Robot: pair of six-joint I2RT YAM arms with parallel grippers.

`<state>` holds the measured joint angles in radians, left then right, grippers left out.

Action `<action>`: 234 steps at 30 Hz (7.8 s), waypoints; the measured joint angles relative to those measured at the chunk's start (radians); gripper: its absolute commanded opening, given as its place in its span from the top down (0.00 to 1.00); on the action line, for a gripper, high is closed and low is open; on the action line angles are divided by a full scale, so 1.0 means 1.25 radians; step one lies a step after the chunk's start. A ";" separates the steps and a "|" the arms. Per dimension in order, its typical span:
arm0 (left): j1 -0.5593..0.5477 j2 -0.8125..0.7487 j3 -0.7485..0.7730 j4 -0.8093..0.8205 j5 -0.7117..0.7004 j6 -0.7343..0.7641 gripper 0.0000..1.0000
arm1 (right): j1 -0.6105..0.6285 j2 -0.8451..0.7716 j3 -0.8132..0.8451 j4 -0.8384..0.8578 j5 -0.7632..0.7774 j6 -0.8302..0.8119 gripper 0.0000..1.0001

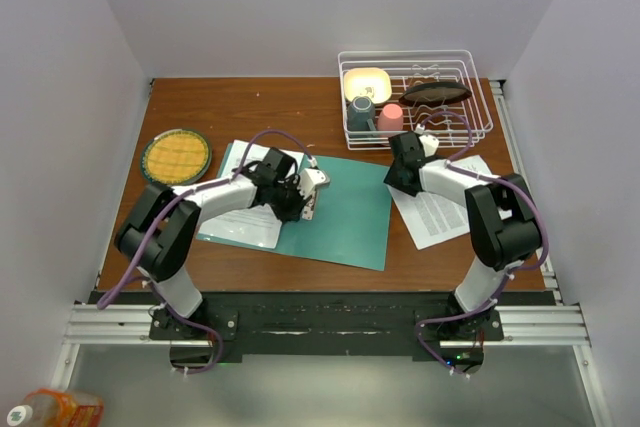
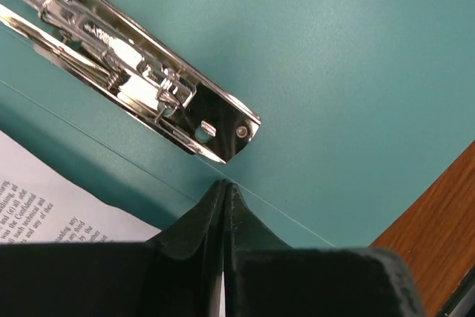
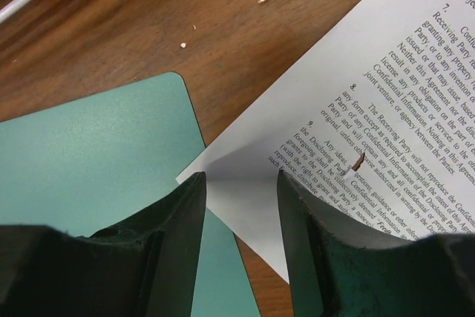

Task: Put the files into the folder

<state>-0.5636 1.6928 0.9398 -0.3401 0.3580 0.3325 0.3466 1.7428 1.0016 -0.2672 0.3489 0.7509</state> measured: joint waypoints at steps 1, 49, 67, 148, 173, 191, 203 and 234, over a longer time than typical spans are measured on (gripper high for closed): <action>0.000 0.002 0.005 0.002 0.002 0.000 0.93 | 0.000 0.000 0.000 0.001 -0.001 0.000 0.53; -0.022 0.044 0.044 -0.033 0.072 -0.021 0.93 | 0.292 -0.020 -0.057 0.137 -0.236 -0.198 0.62; 0.005 0.006 0.059 -0.079 0.033 0.003 0.94 | 0.427 -0.099 -0.162 0.174 -0.232 -0.069 0.62; -0.222 0.294 0.392 -0.057 -0.033 0.000 0.96 | 0.031 -0.601 -0.488 -0.020 -0.057 0.237 0.79; -0.213 0.175 0.405 -0.147 -0.048 0.015 0.96 | 0.031 -0.606 -0.384 -0.157 -0.038 0.161 1.00; 0.015 0.088 0.399 -0.223 0.010 0.022 0.94 | 0.031 -0.543 -0.343 -0.148 -0.128 0.038 1.00; 0.077 0.041 0.244 -0.211 -0.008 0.042 0.94 | 0.032 -0.387 -0.273 -0.115 -0.214 -0.077 1.00; 0.016 0.062 0.218 -0.162 -0.034 0.039 0.94 | 0.033 -0.195 -0.081 -0.120 -0.211 -0.226 1.00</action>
<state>-0.5430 1.7699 1.2125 -0.5423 0.3153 0.3809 0.3882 1.4994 0.9005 -0.4175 0.0849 0.4686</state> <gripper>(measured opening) 0.062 0.008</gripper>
